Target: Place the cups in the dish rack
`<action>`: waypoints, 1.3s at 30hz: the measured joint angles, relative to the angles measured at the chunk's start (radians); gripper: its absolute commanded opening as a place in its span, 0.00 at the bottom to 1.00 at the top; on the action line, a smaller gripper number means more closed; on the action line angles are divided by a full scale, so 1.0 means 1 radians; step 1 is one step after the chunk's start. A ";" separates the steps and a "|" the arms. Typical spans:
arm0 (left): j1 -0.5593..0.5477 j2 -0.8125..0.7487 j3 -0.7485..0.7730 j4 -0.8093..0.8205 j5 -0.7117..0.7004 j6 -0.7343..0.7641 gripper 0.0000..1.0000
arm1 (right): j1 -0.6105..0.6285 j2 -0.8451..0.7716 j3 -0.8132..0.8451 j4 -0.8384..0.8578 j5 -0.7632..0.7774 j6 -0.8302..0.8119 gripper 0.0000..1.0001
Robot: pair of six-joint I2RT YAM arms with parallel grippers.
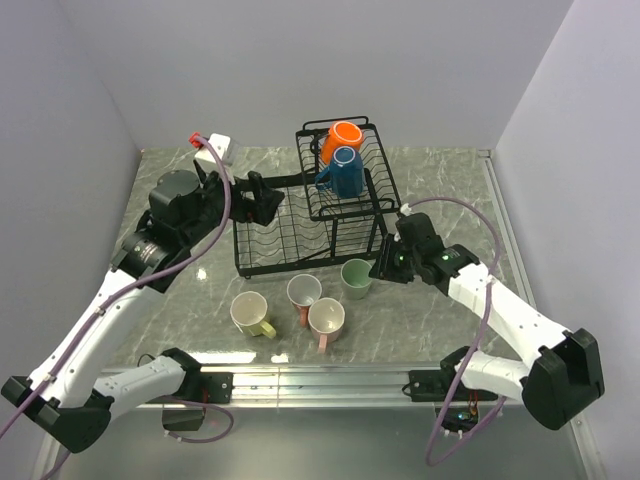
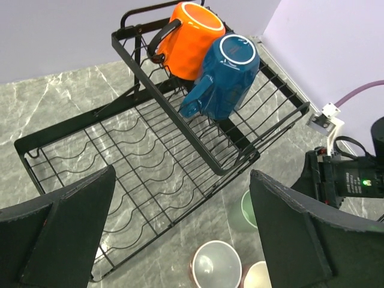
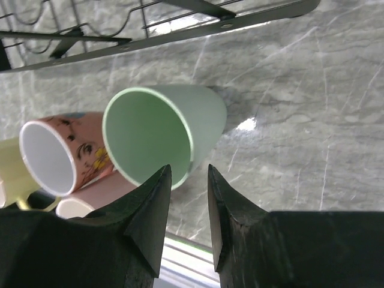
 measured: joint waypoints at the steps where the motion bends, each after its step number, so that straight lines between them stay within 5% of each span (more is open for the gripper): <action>1: 0.000 0.000 0.000 -0.004 0.000 0.000 0.99 | 0.003 0.007 0.000 0.003 0.006 0.003 0.38; 9: 0.000 0.031 0.010 -0.025 0.020 -0.010 0.99 | 0.058 0.084 -0.033 0.076 0.039 0.040 0.34; 18: 0.000 0.208 0.165 -0.089 0.082 -0.086 0.99 | 0.071 0.107 -0.074 0.111 0.070 0.056 0.00; 26: 0.000 0.269 0.223 -0.097 0.194 -0.138 0.99 | 0.071 -0.073 -0.088 0.009 0.122 0.050 0.00; 32: 0.001 0.326 0.273 -0.061 0.412 -0.242 0.99 | 0.071 -0.255 0.096 -0.152 0.174 0.010 0.00; 39: 0.012 0.408 0.268 0.182 0.712 -0.557 0.99 | 0.064 -0.418 0.262 -0.131 0.090 -0.041 0.00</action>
